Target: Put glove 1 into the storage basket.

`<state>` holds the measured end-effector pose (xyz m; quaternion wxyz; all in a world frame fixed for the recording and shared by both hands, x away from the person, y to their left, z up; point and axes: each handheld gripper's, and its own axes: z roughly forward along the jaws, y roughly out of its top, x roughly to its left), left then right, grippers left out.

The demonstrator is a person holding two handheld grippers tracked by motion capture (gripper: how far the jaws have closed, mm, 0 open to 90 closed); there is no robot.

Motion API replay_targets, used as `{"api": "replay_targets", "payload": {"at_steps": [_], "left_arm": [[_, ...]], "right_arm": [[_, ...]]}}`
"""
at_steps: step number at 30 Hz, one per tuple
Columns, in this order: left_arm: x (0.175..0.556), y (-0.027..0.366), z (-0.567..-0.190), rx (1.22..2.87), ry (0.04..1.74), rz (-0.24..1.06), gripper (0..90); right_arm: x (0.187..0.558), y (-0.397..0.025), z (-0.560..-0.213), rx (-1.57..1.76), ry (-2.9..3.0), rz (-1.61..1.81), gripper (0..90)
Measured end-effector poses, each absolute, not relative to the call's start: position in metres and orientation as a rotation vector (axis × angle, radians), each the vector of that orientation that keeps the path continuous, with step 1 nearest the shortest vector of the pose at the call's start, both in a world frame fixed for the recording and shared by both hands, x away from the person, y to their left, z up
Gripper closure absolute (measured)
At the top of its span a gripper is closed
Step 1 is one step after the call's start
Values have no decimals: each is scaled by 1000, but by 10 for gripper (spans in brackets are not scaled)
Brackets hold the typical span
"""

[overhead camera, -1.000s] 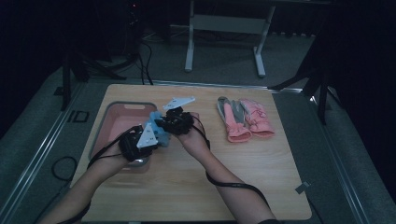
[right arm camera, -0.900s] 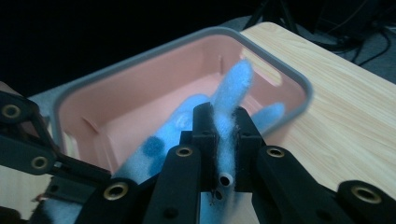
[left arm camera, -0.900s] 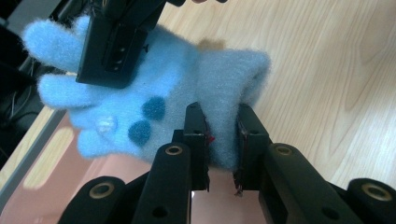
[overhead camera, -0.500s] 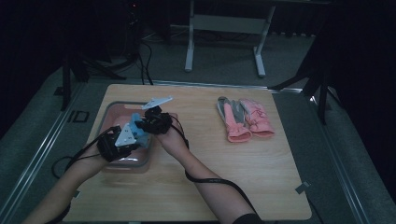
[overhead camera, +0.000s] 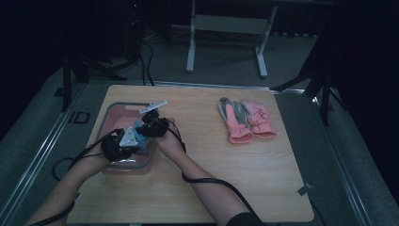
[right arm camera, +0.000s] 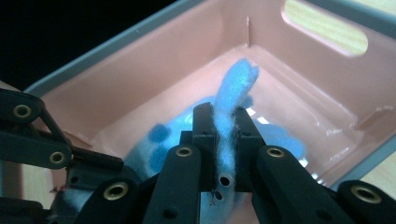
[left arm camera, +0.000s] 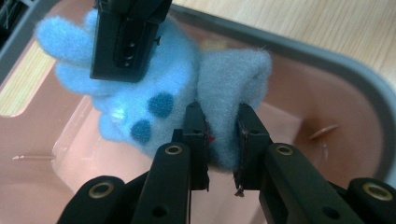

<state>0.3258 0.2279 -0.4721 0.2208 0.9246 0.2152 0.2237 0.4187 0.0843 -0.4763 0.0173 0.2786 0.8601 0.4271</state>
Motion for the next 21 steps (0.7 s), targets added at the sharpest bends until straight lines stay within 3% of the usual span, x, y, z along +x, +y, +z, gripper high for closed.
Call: {"api": "replay_targets", "payload": {"at_steps": [13,15,18,21], "left_arm": [[333,229,-484,2584,596,506,768],[334,229,-485,2577,612,493,725],[335,231,-487,2569,650,466,681],[338,231,-491,2601,667,496,628]], "right_arm": [[418,94,-489,874,2698,1224,825],[419,96,-488,875,2701,1206,809],[419,97,-488,873,2705,1201,746],[420,97,-489,878,2693,1191,625]]}}
